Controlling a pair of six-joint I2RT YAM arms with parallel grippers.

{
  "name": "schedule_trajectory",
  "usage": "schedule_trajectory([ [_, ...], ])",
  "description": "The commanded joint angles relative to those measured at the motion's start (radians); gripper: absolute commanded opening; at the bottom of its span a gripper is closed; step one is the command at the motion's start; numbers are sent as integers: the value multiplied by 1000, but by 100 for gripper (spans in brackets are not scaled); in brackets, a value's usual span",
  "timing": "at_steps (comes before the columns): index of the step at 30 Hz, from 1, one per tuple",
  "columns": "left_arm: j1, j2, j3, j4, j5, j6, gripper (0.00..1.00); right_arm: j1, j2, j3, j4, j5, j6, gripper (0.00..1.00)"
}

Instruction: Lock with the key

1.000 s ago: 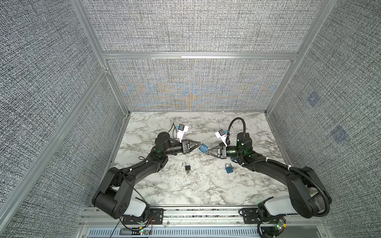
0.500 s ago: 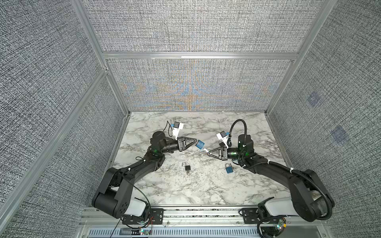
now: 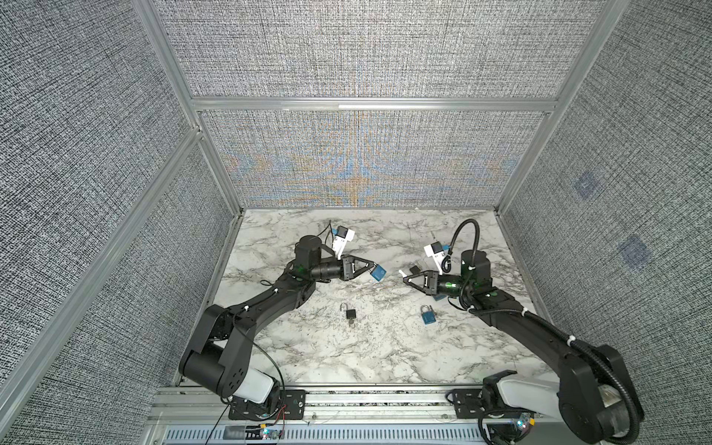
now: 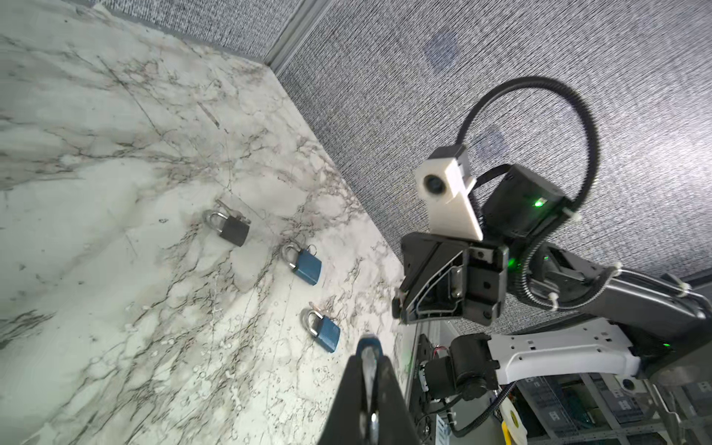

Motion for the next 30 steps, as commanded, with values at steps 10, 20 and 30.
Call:
schedule_trajectory([
  [10, -98, 311, 275, -284, -17, 135, 0, -112, -30, -14, -113, 115, 4, 0],
  [20, -131, 554, 516, -522, -30, 230, 0, -121, -10, -25, -102, 148, 12, 0],
  [30, -153, 707, 676, -637, -51, 262, 0, -114, 48, -2, -98, 149, 16, 0],
])
